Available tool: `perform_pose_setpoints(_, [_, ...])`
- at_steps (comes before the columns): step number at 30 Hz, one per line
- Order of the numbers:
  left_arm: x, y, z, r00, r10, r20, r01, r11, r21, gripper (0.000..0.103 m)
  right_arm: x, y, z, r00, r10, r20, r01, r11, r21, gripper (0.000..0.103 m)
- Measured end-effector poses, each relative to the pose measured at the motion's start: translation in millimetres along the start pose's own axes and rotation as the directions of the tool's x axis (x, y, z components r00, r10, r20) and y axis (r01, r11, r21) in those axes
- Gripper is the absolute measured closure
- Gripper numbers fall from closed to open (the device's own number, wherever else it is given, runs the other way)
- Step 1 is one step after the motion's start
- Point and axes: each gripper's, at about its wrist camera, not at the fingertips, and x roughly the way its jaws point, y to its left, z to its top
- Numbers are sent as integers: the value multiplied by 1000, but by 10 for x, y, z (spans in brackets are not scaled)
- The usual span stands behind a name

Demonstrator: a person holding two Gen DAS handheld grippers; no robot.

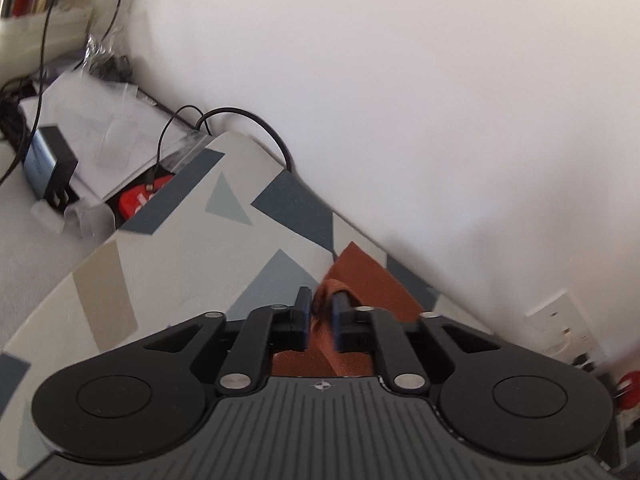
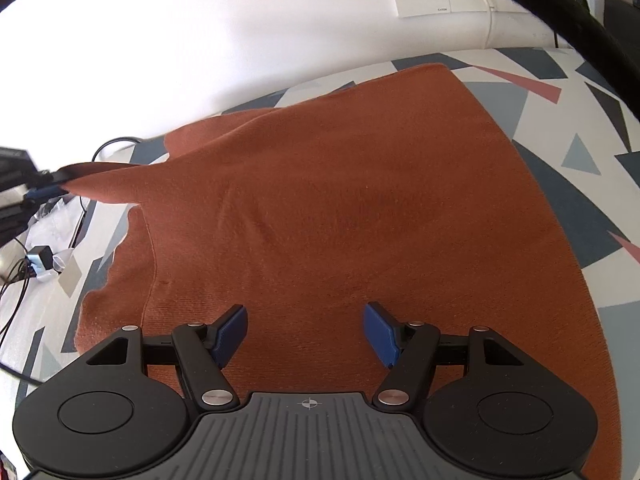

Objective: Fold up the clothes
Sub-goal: 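Grasp the sweater sleeve with the left gripper, then lay the sleeve across the sweater and open the left gripper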

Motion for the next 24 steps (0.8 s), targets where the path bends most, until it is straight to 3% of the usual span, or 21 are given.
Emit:
perform_pose_setpoints(1, [52, -14, 11, 1000, -9, 1, 9, 1000, 11, 32, 5, 13, 0, 1000, 4, -1, -4, 1000, -3, 41])
perform_pose_setpoints(2, [104, -28, 22, 1000, -17, 2, 17, 1000, 22, 28, 2, 30, -5, 1000, 9, -1, -9, 1000, -8, 41])
perform_pose_setpoints(6, [117, -126, -16, 998, -64, 12, 63, 993, 104, 28, -21, 65, -46, 1000, 21, -2, -21, 999, -31, 41])
perform_pose_setpoints(10, [134, -243, -180, 999, -45, 14, 41, 976, 212, 28, -30, 35, -79, 1000, 19, -3, -19, 1000, -17, 41])
perform_pose_setpoints(13, [74, -204, -192, 998, -24, 53, 14, 984, 178, 29, -39, 27, -73, 1000, 18, 1, -18, 1000, 2, 41])
perform_pose_setpoints(17, [-69, 58, -132, 993, 52, 103, -52, 999, -3, 29, -48, 6, -74, 1000, 19, 5, -19, 1000, 8, 41])
perform_pose_setpoints(21, [-17, -3, -215, 999, 23, 23, -26, 981, 192, 31, -25, 17, -72, 1000, 19, 0, -19, 1000, 5, 41])
perform_pose_setpoints(24, [101, -208, -449, 999, 36, -40, -16, 914, 405, 38, -13, 38, -61, 1000, 21, -3, -21, 1000, -1, 41])
